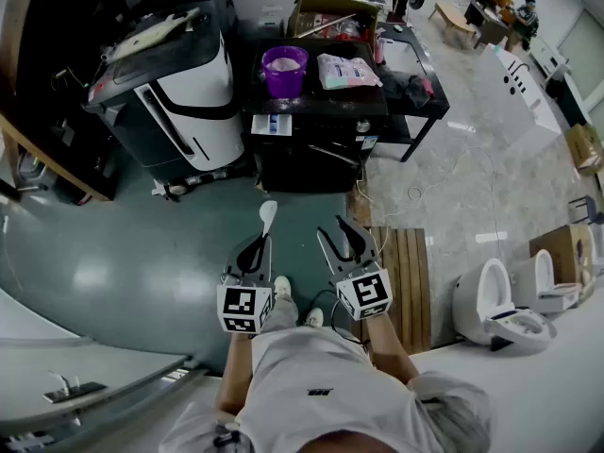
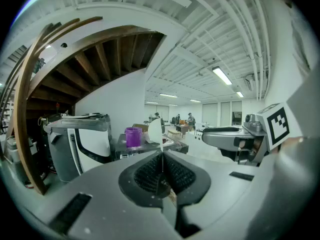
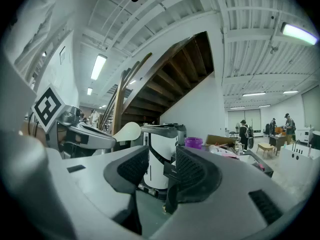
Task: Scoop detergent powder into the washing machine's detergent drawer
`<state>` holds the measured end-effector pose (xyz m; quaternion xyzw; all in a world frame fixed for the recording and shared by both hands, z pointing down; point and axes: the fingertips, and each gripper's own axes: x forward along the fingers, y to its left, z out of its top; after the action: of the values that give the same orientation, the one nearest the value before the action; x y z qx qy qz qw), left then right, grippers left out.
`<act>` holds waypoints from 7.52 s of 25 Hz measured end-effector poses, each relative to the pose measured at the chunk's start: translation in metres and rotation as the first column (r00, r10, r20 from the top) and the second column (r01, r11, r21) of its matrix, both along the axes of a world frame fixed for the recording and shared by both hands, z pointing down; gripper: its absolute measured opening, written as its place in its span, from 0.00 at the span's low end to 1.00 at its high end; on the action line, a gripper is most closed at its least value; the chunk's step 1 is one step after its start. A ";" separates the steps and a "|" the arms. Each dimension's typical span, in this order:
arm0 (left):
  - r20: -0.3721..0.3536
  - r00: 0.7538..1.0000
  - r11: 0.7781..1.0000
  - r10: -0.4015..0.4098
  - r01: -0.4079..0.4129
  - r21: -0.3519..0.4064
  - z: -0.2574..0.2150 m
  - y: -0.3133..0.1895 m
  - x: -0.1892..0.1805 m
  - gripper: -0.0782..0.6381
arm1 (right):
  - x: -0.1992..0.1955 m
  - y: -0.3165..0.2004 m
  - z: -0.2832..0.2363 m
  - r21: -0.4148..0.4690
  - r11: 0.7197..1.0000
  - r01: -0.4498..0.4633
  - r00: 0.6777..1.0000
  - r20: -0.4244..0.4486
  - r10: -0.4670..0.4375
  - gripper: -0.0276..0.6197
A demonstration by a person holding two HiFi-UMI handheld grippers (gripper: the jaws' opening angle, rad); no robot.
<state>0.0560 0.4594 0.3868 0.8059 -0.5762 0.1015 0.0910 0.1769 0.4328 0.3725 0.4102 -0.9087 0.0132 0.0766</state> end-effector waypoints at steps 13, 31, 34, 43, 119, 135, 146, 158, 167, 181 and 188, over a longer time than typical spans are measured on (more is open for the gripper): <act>-0.016 0.998 0.999 0.053 -0.053 -0.010 0.011 -0.104 -0.067 0.13 | -0.067 -0.094 0.020 -0.040 0.999 -0.036 0.999 -0.026 0.035 0.30; -0.058 0.991 0.991 0.123 -0.126 -0.041 0.022 -0.183 -0.099 0.13 | -0.099 -0.166 0.025 -0.060 0.993 -0.099 0.993 -0.067 0.095 0.30; -0.060 0.991 0.992 0.118 -0.121 -0.047 0.024 -0.195 -0.098 0.13 | -0.102 -0.180 0.029 -0.069 0.994 -0.085 0.995 -0.062 0.081 0.30; -0.034 0.997 0.996 0.072 -0.074 -0.046 0.020 -0.252 -0.090 0.13 | -0.094 -0.241 0.032 -0.080 0.996 -0.034 0.999 -0.045 0.031 0.30; -0.035 0.991 0.986 0.126 -0.129 -0.105 0.032 -0.639 -0.100 0.13 | -0.098 -0.620 0.045 -0.121 0.989 -0.081 0.995 -0.064 0.073 0.30; 0.071 0.997 0.951 -0.021 0.042 -0.306 0.055 -0.671 -0.083 0.13 | -0.081 -0.673 0.061 -0.170 0.979 0.114 0.993 -0.019 -0.119 0.30; 0.244 0.967 0.857 0.073 0.064 -0.512 0.079 -0.680 -0.099 0.13 | -0.091 -0.689 0.068 -0.193 0.967 0.167 0.985 -0.018 -0.174 0.30; 0.378 0.885 0.730 0.272 0.066 -0.680 0.113 -0.681 -0.108 0.13 | -0.118 -0.689 0.069 -0.190 0.954 0.230 0.971 -0.021 -0.239 0.30; 0.459 0.791 0.635 0.405 0.118 -0.763 0.128 -0.683 -0.107 0.13 | -0.122 -0.701 0.061 -0.146 0.959 0.243 0.970 0.008 -0.245 0.30; 0.260 0.829 0.480 0.495 -0.012 -0.877 0.136 -0.671 -0.086 0.13 | -0.113 -0.709 0.054 -0.140 0.965 0.222 0.975 0.039 -0.219 0.30; 0.165 0.826 0.418 0.540 -0.092 -0.904 0.140 -0.668 -0.070 0.13 | -0.109 -0.715 0.056 -0.149 0.966 0.211 0.977 0.046 -0.207 0.30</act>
<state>-0.0139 -0.2089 0.5272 0.6983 -0.2804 0.5691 0.3316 0.0675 -0.2823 0.4286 0.3048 -0.9441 0.0811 0.0953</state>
